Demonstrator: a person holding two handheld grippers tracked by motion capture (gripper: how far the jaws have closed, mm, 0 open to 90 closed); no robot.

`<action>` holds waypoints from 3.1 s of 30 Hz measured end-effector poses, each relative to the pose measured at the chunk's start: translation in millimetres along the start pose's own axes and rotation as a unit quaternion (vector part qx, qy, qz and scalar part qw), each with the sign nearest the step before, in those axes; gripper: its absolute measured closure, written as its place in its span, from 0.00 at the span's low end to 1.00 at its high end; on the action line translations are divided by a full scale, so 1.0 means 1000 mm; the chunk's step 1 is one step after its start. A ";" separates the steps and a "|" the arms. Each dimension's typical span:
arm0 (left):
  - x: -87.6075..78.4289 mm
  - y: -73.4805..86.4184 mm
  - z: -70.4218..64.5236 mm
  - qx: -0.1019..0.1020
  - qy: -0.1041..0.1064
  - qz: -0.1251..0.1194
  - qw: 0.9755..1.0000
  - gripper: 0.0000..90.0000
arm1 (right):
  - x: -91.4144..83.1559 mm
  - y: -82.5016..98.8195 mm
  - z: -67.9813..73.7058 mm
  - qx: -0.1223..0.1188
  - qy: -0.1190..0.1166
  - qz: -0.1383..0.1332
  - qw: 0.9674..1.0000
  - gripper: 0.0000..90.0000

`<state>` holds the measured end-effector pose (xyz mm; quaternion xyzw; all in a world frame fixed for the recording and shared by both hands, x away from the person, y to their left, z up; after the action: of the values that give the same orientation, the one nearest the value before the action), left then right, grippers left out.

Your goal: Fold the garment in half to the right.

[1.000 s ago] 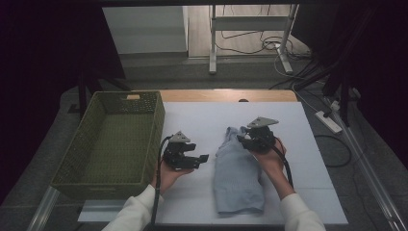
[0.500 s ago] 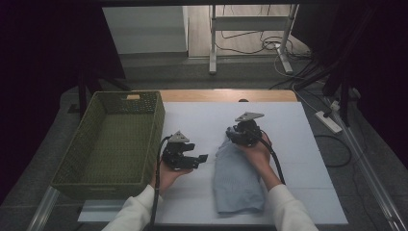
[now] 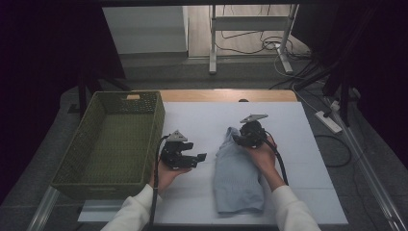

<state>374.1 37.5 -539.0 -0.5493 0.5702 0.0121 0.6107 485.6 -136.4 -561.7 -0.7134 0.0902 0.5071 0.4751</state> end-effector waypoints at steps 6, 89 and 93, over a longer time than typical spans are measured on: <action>0.000 0.000 0.001 -0.001 -0.001 0.000 1.000 0.30 | -0.002 0.006 -0.010 0.013 0.003 0.003 1.000 0.63; 0.003 0.008 -0.001 -0.001 -0.005 0.010 1.000 0.29 | 0.033 -0.001 -0.006 -0.035 -0.028 -0.024 0.999 0.89; 0.002 0.008 -0.001 -0.001 -0.006 0.009 1.000 0.29 | 0.034 0.001 -0.008 -0.023 -0.026 -0.018 0.999 0.83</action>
<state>368.9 38.7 -546.1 -0.5442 0.5718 0.0215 0.6136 506.3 -131.4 -589.4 -0.7124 0.0529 0.5188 0.4696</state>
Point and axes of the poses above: each handheld gripper's, and its own axes: x roughly forward along the jaws, y roughly out of its underside, z roughly to its left, the point moved 10 cm from there along x, roughly forward along the jaws, and after that the axes turned 9 degrees about z, right-handed, at the moved point
